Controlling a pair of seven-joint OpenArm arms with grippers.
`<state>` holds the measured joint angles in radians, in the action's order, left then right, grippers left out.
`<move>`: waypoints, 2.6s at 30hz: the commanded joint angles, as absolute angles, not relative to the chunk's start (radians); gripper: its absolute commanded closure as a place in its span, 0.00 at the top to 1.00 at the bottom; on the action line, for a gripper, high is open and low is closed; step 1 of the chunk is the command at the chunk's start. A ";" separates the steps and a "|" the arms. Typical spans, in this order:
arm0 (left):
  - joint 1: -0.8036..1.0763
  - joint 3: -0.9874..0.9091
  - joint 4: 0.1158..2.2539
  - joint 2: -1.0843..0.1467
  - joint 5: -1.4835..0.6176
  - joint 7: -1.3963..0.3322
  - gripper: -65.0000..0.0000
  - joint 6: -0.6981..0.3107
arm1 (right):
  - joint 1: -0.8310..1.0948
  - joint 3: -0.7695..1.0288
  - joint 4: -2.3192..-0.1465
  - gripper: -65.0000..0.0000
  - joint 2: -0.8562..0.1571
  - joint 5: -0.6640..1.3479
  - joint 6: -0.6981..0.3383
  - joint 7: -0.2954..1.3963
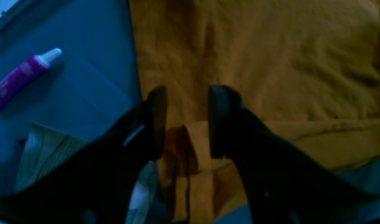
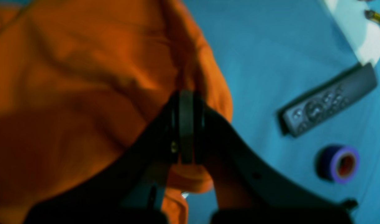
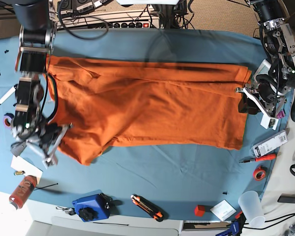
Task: Layout the t-shirt on the table in an organized manner, then fold the t-shirt properly
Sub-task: 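Move the right gripper to the hem corner and grasp it, then grasp the hem corner near the left gripper with the left gripper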
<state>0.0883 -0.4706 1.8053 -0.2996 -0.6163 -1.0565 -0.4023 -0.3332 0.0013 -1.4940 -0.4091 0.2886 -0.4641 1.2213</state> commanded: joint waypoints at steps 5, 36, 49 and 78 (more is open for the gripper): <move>0.075 -0.474 1.821 -0.313 -0.628 -1.038 0.36 -0.403 | -0.189 0.008 -1.708 0.00 -0.461 0.299 -0.420 1.210; 0.075 -0.474 1.821 -0.313 -0.628 -1.037 0.36 -0.404 | -0.126 0.242 -1.840 0.41 -0.463 0.348 -0.452 1.034; 0.074 -0.474 1.821 -0.309 -0.631 -1.008 0.36 -0.404 | -0.505 0.241 -0.981 0.43 -0.405 0.588 -0.640 1.059; -0.437 -0.053 1.211 -0.476 -0.217 -0.712 0.43 -0.519 | -0.529 0.241 -0.894 0.43 -0.310 0.542 -0.657 1.077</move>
